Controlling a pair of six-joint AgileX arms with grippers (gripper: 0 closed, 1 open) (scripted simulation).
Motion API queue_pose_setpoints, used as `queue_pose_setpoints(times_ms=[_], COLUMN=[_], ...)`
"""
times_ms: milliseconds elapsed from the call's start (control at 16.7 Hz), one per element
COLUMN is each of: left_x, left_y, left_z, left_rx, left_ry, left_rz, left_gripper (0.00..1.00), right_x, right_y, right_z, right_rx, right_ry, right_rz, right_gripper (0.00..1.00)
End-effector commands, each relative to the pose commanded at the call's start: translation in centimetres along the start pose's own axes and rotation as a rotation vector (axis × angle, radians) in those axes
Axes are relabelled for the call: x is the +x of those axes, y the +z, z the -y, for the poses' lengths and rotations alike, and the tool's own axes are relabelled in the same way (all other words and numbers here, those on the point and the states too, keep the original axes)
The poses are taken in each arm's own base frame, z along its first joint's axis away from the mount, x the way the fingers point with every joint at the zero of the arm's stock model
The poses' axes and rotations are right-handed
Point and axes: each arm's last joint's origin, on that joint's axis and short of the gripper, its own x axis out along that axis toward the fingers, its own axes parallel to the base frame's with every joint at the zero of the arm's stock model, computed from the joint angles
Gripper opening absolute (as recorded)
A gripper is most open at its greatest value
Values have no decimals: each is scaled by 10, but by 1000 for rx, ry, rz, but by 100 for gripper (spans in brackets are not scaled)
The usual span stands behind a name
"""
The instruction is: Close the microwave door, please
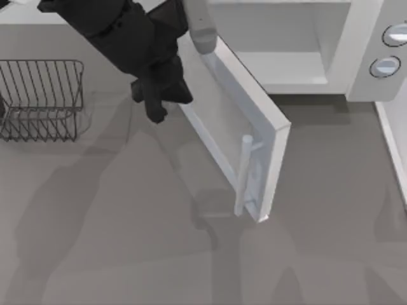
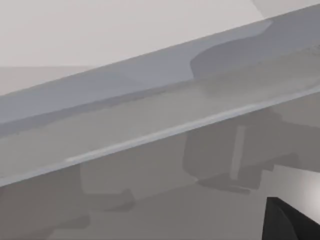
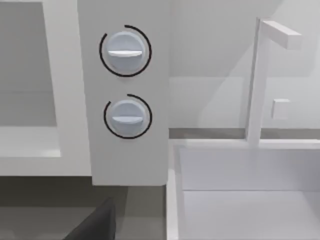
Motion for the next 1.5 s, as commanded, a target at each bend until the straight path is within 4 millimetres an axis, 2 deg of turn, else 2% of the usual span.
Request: queue_pose_setpoints(times_ms=[360,600,900,1140,1500], left_x=[10,9,19,18,28], left_y=[17,16,32,32,48], left_z=[4,4,7,7,10], left_rx=[0,-3,-4,-6,-7], left_ry=[0,0,0,0,1], left_rz=[0,0,-1,1,0], left_gripper=[0,0,0,0,0], right_x=[0,0,0,0,0], right_y=[0,0,0,0,0], right_z=[0,0,0,0,0], right_rx=[0,0,0,0,0], right_ry=[0,0,0,0,0], right_rz=[0,0,0,0,0], right_gripper=[100,100,100,100,100])
